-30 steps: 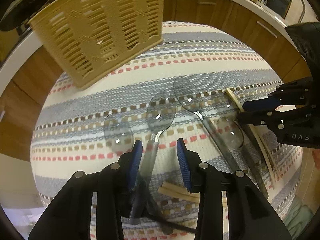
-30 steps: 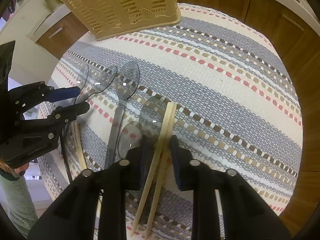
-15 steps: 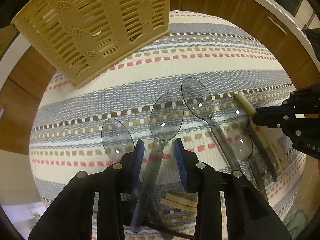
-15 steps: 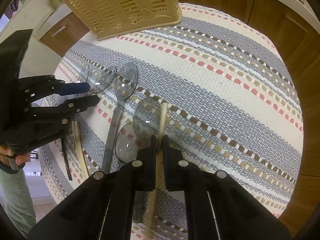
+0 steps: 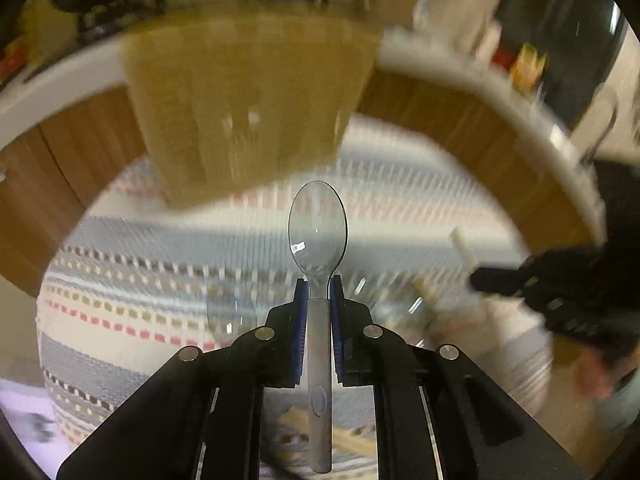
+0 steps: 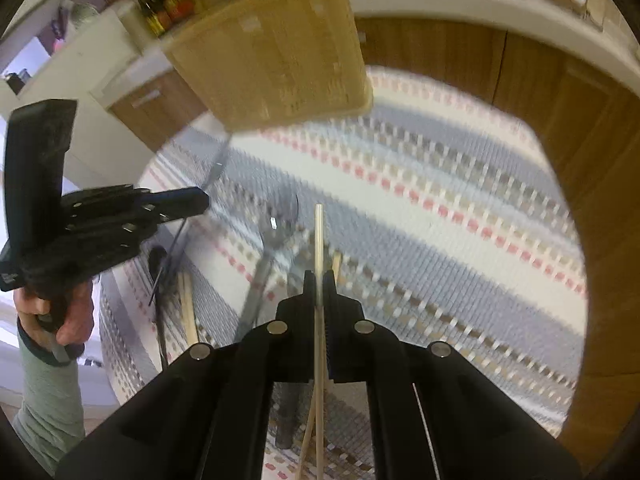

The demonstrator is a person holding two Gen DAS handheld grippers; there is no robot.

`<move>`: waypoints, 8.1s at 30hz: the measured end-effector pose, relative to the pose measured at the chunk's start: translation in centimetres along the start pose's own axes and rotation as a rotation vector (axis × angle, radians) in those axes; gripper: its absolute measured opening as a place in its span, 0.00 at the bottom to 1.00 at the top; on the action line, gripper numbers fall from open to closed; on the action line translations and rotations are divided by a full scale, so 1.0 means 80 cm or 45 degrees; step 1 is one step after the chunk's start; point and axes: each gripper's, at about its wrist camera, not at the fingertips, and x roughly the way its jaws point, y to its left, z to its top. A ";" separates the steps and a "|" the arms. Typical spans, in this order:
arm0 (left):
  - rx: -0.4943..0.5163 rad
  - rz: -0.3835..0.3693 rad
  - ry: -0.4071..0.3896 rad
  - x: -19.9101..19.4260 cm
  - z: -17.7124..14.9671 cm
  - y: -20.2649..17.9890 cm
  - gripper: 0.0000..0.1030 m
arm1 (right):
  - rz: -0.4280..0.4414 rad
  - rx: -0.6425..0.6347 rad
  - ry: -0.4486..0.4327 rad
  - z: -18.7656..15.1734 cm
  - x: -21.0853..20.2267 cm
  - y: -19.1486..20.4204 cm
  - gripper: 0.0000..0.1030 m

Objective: Organize utensils
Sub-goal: 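Lift the spoon and chopstick with both tools over the beige utensil holder, then open both tools to drop the spoon and chopstick into the holder, then grasp the black spoon with the left tool while the right tool grasps another chopstick, then carry the black spoon and chopstick with both tools above the holder, then open both tools to drop the black spoon and chopstick into the holder, then grasp a clear plastic spoon with each tool from the table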

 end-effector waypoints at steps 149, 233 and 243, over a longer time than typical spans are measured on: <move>-0.173 0.252 -0.131 -0.077 -0.064 0.054 0.04 | -0.232 -0.216 0.138 -0.004 0.049 0.029 0.04; -0.094 0.244 -0.028 -0.063 -0.045 0.042 0.35 | -0.062 -0.080 0.069 0.020 0.011 0.024 0.24; -0.269 0.101 0.182 -0.017 -0.079 0.074 0.35 | -0.064 -0.041 0.373 -0.030 0.080 0.031 0.24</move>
